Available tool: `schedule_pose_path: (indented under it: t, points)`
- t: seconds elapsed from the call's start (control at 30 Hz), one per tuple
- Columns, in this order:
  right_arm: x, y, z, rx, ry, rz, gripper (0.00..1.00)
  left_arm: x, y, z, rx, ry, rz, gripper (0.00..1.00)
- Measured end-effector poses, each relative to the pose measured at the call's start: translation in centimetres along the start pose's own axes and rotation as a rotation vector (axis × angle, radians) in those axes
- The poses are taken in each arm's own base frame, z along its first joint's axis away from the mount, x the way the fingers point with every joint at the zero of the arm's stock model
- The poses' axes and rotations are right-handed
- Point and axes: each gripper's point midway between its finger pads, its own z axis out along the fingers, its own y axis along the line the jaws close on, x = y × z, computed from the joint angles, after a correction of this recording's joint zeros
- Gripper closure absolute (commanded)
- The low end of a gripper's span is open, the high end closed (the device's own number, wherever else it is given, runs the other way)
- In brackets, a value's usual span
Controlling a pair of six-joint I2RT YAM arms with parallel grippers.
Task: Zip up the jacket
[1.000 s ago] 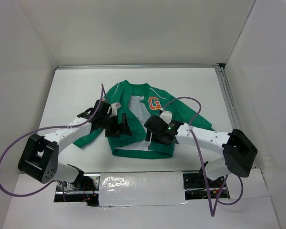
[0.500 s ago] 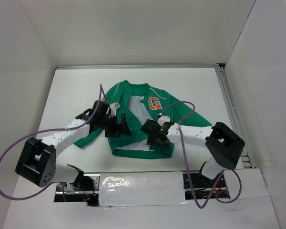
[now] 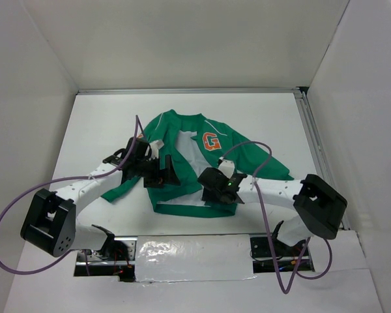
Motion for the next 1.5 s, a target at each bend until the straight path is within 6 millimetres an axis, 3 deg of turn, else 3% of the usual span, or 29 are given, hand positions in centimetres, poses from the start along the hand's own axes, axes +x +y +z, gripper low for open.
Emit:
schedule_pose_path:
  t: [0.17, 0.2, 0.33, 0.4, 0.6, 0.87, 1.0, 1.2, 1.5]
  points:
    - [0.2, 0.3, -0.6, -0.039, -0.003, -0.005, 0.55, 0.2, -0.2, 0.1, 0.002, 0.006, 0.006, 0.01]
    - [0.2, 0.4, -0.8, -0.045, -0.006, -0.003, 0.62, 0.2, -0.2, 0.1, 0.003, 0.007, 0.006, 0.01]
    - [0.0, 0.8, -1.2, -0.065, -0.013, 0.002, 0.74, 0.3, -0.2, 0.1, 0.003, 0.008, 0.007, 0.01]
    - [0.0, 0.8, -1.2, -0.064, -0.018, 0.003, 0.89, 0.3, -0.2, 0.1, 0.003, 0.008, 0.007, 0.01]
    - [-0.7, 1.2, -2.3, -0.097, -0.051, 0.017, 1.0, 0.5, -0.3, 0.3, 0.003, 0.016, 0.01, 0.01]
    - [-1.8, 0.3, -4.2, -0.177, -0.094, 0.045, 0.95, 0.9, -2.2, 1.9, -0.021, 0.088, 0.042, 0.01]
    - [-1.3, -1.0, -4.0, -0.18, -0.079, 0.039, 0.88, 0.4, -3.2, 3.3, -0.054, 0.119, 0.02, 0.01]
    - [-0.2, -2.1, -3.4, -0.179, -0.049, 0.004, 0.84, 0.2, -3.4, 6.4, -0.162, 0.184, -0.021, 0.02]
    - [-0.5, -2.7, -3.3, -0.202, -0.049, 0.029, 0.74, 2.4, -3.9, 9.7, -0.272, 0.277, -0.017, 0.07]
